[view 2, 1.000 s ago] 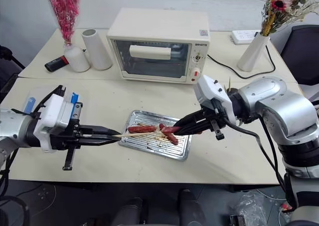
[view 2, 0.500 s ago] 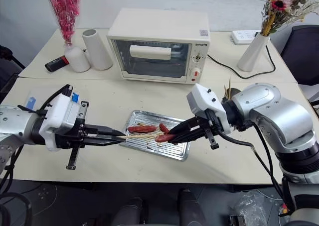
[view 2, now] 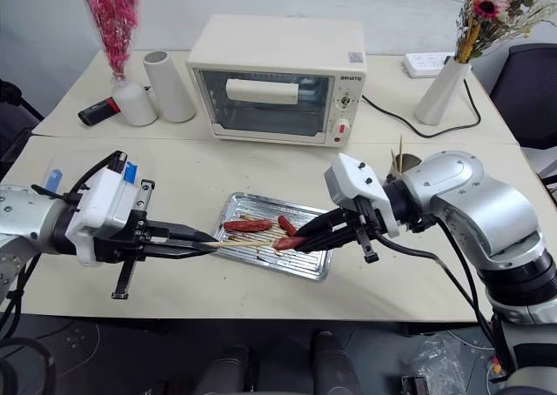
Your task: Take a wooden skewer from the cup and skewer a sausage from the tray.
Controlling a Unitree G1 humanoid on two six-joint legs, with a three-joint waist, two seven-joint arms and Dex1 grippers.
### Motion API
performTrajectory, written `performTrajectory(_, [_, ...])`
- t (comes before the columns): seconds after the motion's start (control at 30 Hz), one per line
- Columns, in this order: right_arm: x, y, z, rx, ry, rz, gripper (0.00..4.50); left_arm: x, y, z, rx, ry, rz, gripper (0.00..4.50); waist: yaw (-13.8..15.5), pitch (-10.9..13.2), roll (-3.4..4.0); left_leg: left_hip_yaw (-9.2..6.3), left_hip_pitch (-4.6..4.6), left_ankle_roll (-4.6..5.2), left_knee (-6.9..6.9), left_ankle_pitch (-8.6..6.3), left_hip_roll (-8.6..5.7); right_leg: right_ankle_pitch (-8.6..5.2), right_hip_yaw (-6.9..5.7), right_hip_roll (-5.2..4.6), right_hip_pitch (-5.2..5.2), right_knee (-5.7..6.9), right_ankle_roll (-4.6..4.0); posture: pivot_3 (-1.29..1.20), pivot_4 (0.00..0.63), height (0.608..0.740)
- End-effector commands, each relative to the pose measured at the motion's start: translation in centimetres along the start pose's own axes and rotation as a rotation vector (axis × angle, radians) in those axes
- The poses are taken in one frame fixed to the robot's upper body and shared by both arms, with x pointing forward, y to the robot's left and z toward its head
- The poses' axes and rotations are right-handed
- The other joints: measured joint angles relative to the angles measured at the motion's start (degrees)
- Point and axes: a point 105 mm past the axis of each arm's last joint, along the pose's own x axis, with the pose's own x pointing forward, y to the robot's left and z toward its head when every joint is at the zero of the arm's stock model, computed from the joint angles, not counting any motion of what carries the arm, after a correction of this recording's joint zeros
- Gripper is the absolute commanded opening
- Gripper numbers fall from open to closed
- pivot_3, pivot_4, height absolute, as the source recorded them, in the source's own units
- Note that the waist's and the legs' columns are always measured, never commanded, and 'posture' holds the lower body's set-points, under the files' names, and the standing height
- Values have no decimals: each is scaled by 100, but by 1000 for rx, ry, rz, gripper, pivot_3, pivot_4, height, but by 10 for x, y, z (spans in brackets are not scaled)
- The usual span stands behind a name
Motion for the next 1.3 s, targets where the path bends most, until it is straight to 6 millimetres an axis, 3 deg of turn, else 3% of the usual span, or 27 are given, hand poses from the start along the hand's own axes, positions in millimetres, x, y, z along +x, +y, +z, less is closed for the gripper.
performTrajectory(0.03, [-4, 0, 5, -34, -2, -10, 235, -6, 1, 5, 44, 16, 21, 0, 0, 0, 0, 0, 0, 0, 0, 0, 0, 0, 0, 0, 0, 0, 0, 0, 150, 740])
performTrajectory(0.53, [-3, 5, 16, -48, -32, 7, 235, -2, 1, 4, 52, 13, 8, 0, 1, 0, 0, -1, 0, 0, 0, 0, 0, 0, 0, 0, 0, 2, 0, 0, 150, 740])
performTrajectory(1.03, [13, 4, 25, -143, -30, 29, 235, 7, 6, 2, 61, 12, -25, 0, 2, 0, 0, 1, 0, 0, 3, 0, -1, 0, 0, 1, 0, 5, 0, 0, 150, 740])
performTrajectory(1.3, [24, 13, 14, -205, -1, 31, 235, 17, 15, -2, 68, 11, -22, 0, 6, 0, 0, 1, 0, 0, 3, 0, -1, 0, 0, 3, 0, 7, 0, 0, 150, 740])
